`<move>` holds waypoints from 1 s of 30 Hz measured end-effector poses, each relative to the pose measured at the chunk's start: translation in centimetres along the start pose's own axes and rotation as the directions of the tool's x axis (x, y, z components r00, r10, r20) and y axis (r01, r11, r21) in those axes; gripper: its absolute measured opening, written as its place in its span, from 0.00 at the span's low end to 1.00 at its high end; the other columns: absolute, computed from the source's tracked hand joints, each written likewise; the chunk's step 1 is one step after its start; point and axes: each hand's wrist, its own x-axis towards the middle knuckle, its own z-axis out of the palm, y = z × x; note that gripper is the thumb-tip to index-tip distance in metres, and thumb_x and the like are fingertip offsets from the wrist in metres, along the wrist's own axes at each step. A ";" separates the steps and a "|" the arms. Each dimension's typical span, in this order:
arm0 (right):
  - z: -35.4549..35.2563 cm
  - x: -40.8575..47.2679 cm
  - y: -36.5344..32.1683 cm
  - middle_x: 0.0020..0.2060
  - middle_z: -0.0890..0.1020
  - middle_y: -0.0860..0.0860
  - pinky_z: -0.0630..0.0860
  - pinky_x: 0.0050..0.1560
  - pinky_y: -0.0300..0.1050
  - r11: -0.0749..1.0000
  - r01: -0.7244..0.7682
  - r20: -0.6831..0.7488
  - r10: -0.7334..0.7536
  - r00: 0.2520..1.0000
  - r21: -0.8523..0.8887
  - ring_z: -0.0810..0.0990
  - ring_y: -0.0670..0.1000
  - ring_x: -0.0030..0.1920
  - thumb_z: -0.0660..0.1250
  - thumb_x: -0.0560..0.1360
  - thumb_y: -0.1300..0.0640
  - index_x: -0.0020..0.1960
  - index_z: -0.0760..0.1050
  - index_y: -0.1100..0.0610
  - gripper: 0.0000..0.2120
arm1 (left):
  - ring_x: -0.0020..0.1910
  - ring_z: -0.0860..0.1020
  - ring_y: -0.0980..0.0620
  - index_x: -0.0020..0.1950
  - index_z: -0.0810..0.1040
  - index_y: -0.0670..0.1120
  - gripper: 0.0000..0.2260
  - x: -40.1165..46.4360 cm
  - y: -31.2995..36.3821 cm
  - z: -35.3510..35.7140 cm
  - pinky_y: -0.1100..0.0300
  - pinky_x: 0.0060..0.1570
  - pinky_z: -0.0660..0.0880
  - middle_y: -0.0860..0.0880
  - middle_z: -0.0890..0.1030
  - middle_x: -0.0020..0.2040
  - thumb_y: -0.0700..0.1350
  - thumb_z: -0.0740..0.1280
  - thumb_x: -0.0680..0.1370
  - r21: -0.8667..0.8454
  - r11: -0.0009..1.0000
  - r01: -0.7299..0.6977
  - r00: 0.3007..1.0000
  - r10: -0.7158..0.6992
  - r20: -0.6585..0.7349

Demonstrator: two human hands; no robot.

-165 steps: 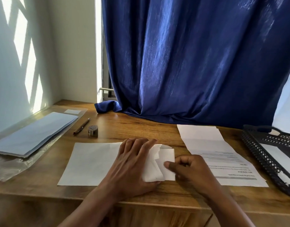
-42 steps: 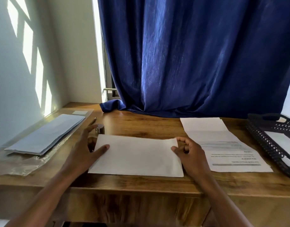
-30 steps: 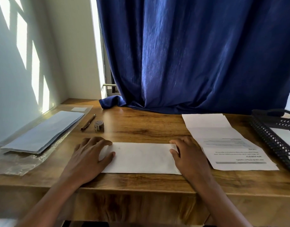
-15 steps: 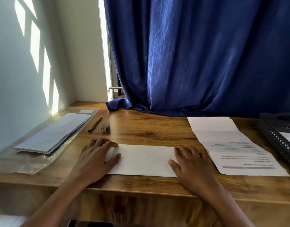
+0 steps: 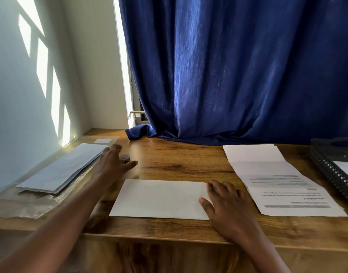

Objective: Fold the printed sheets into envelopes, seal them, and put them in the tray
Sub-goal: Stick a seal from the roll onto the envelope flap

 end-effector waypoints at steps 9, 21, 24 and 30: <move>0.3 0.0 0.1 0.81 0.57 0.44 0.55 0.76 0.54 0.999 0.012 -0.047 -0.011 0.999 0.029 0.53 0.51 0.79 0.40 0.80 0.32 0.82 0.53 0.47 0.35 | 0.60 0.77 0.41 0.72 0.73 0.41 0.32 2.5 0.6 1.1 0.52 0.49 0.75 0.39 0.78 0.65 0.52 0.79 0.73 0.108 0.992 0.057 0.997 -0.063 0.048; 0.0 -0.3 0.4 0.80 0.58 0.41 0.56 0.77 0.51 0.975 -0.014 -0.110 0.039 0.993 0.223 0.55 0.46 0.79 0.47 0.78 0.27 0.82 0.53 0.43 0.37 | 0.43 0.83 0.53 0.52 0.82 0.51 0.13 -0.6 3.1 0.3 0.53 0.41 0.81 0.51 0.85 0.48 0.49 0.81 0.72 -0.277 0.955 -0.108 0.984 0.142 0.108; -0.7 -0.2 1.0 0.74 0.63 0.33 0.62 0.72 0.45 0.875 -0.017 -0.131 0.092 0.987 0.484 0.61 0.39 0.74 0.53 0.74 0.23 0.78 0.59 0.37 0.37 | 0.45 0.85 0.54 0.55 0.82 0.54 0.15 -4.0 6.6 1.2 0.55 0.41 0.84 0.55 0.85 0.49 0.48 0.81 0.71 -0.440 0.859 -0.259 0.902 0.378 0.207; -1.8 -1.1 1.8 0.53 0.76 0.19 0.71 0.43 0.20 0.509 0.052 -0.169 0.188 0.968 0.859 0.73 0.24 0.56 0.68 0.70 0.29 0.56 0.76 0.24 0.15 | 0.48 0.85 0.52 0.55 0.83 0.54 0.18 -8.9 11.6 4.1 0.55 0.44 0.85 0.56 0.86 0.50 0.51 0.82 0.68 -0.599 0.703 -0.382 0.780 0.593 0.199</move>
